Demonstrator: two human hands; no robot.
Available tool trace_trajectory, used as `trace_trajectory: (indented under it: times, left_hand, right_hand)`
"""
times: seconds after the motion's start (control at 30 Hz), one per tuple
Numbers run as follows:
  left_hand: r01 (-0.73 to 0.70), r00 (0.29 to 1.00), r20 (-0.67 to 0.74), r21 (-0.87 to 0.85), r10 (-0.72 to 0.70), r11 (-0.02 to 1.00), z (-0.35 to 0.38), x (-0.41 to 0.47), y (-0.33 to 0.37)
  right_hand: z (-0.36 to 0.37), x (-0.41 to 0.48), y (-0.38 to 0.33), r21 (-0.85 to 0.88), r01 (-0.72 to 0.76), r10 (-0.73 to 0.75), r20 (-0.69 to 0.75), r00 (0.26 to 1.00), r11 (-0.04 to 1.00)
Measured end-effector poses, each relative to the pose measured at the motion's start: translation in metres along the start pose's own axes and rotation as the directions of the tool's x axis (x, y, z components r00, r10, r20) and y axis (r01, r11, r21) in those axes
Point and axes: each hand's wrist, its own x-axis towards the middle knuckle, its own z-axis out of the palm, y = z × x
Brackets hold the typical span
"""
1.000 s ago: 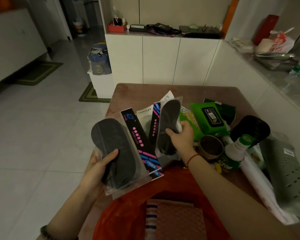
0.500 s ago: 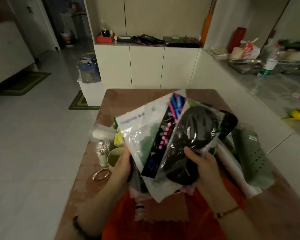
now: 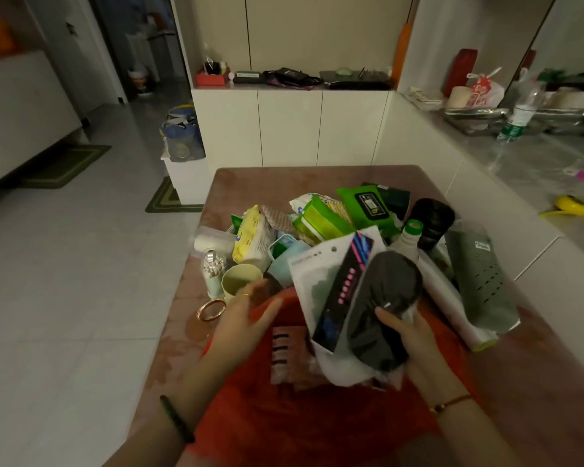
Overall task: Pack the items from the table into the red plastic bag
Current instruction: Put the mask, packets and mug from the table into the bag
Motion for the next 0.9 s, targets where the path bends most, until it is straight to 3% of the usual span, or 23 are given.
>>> trace_trajectory:
  times: [0.07, 0.1, 0.17, 0.27, 0.33, 0.5, 0.57, 0.63, 0.73, 0.8, 0.87, 0.9]
  left_hand:
    - [-0.057, 0.998, 0.019, 0.407, 0.053, 0.912, -0.004, 0.004, -0.030]
    - [-0.038, 0.998, 0.057, 0.535, 0.009, 0.844, -0.004, 0.004, -0.041]
    - [0.007, 0.986, 0.129, 0.604, -0.107, 0.797, -0.004, 0.001, -0.055]
    - [0.043, 0.981, 0.141, 0.517, -0.135, 0.855, -0.003, 0.000, -0.065]
    - [0.064, 0.988, 0.103, 0.431, -0.119, 0.900, -0.004, 0.001, -0.064]
    - [0.032, 0.999, 0.030, 0.108, -0.035, 0.994, -0.013, 0.006, -0.047]
    - [0.019, 0.998, 0.064, 0.050, -0.023, 0.999, -0.012, 0.008, -0.044]
    - [0.021, 0.996, 0.086, -0.016, -0.019, 1.000, -0.009, 0.011, -0.043]
    - [0.035, 0.992, 0.121, -0.061, -0.028, 0.998, -0.007, 0.012, -0.047]
    - [0.041, 0.986, 0.163, -0.071, -0.029, 0.997, -0.011, 0.010, -0.048]
    - [0.069, 0.976, 0.210, -0.076, -0.051, 0.995, -0.020, 0.007, -0.048]
    - [0.087, 0.975, 0.214, -0.100, -0.064, 0.991, -0.025, 0.006, -0.047]
  right_hand:
    - [-0.015, -0.003, 0.011, -0.107, -0.148, 0.152, 0.029, 0.988, 0.983]
    - [-0.022, -0.005, 0.018, -0.191, -0.206, 0.223, 0.073, 0.972, 0.960]
    - [-0.026, -0.012, 0.033, -0.336, -0.264, 0.336, 0.177, 0.925, 0.904]
    - [-0.015, -0.018, 0.055, -0.503, -0.313, 0.481, 0.245, 0.842, 0.805]
    - [0.000, -0.015, 0.064, -0.517, -0.301, 0.463, 0.218, 0.859, 0.801]
    - [0.038, 0.002, 0.074, -0.499, -0.067, 0.074, -0.007, 0.997, 0.864]
    - [0.054, -0.002, 0.083, -0.557, 0.035, -0.037, 0.008, 0.999, 0.830]
    - [0.065, -0.014, 0.094, -0.611, 0.102, -0.047, 0.106, 0.993, 0.785]
    - [0.067, -0.022, 0.098, -0.757, 0.163, 0.058, 0.256, 0.965, 0.633]
    - [0.063, -0.016, 0.081, -0.870, 0.201, 0.157, 0.299, 0.941, 0.449]
    - [0.063, -0.006, 0.050, -0.927, 0.281, 0.137, 0.320, 0.937, 0.248]
    - [0.066, -0.001, 0.033, -0.924, 0.319, 0.070, 0.340, 0.938, 0.213]
